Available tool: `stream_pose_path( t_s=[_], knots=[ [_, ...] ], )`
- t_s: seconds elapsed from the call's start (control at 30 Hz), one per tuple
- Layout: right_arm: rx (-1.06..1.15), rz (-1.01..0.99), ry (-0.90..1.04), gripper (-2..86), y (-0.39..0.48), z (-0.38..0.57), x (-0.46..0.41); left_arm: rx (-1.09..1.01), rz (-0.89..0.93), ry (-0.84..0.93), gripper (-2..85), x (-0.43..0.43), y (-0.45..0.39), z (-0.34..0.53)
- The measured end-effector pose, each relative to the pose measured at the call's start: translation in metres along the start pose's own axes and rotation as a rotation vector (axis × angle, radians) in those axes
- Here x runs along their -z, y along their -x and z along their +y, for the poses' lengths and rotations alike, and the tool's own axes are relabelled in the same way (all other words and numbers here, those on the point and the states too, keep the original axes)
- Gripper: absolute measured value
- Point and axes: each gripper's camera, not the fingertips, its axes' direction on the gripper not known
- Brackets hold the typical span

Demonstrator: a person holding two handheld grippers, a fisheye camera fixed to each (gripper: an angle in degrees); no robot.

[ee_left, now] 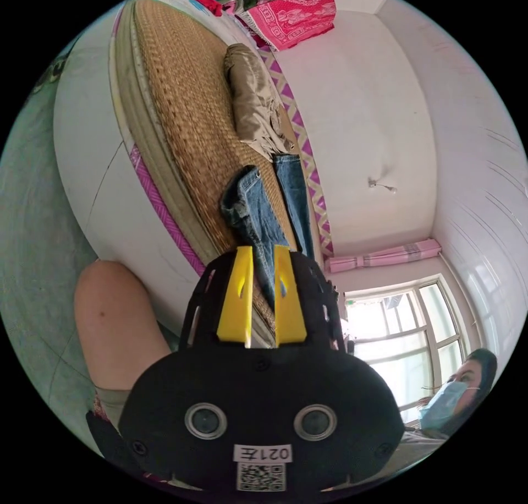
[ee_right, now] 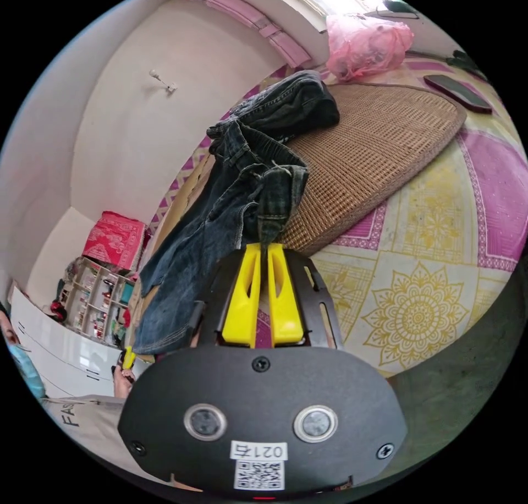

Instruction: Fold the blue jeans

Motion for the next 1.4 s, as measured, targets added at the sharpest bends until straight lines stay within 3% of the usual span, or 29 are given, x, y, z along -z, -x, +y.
stream_pose_path(
  t_s=[0.17, 0.33, 0.43, 0.63, 0.83, 1.0, 1.1, 1.2, 1.33, 1.4],
  knots=[
    [-0.092, -0.198, -0.004, 0.1, -0.023, -0.020, 0.004, -0.157, -0.013, 0.052, -0.8, 0.005, -0.055, -0.038],
    [-0.030, -0.289, 0.028, -0.1, 0.002, -0.063, 0.013, -0.430, -0.159, 0.231, -1.0, -0.014, -0.182, -0.116],
    [0.021, -0.327, 0.052, -0.1, 0.031, -0.115, 0.008, -0.491, -0.224, 0.332, -1.0, -0.049, -0.254, -0.181],
    [0.043, -0.320, 0.170, 0.6, 0.088, -0.260, -0.081, -0.477, -0.320, 0.507, -0.5, -0.199, -0.359, -0.354],
    [-0.052, -0.137, 0.279, 2.8, 0.097, -0.354, -0.244, -0.360, -0.491, 0.498, -0.8, -0.378, -0.369, -0.484],
    [-0.011, -0.185, 0.262, 6.1, 0.113, -0.356, -0.258, -0.428, -0.426, 0.417, -0.4, -0.394, -0.397, -0.502],
    [0.089, -0.167, 0.231, 6.7, 0.144, -0.343, -0.229, -0.636, -0.411, 0.499, 3.0, -0.400, -0.427, -0.475],
    [0.341, -0.141, 0.236, 6.0, 0.218, -0.328, -0.220, -0.892, -0.449, 0.588, 6.9, -0.425, -0.464, -0.429],
    [0.903, -0.024, 0.251, 6.4, 0.364, -0.291, -0.263, -1.359, -0.593, 0.558, 6.7, -0.473, -0.524, -0.352],
    [1.093, 0.066, 0.287, 7.9, 0.413, -0.277, -0.300, -1.474, -0.603, 0.541, 6.8, -0.491, -0.540, -0.334]
  ],
)
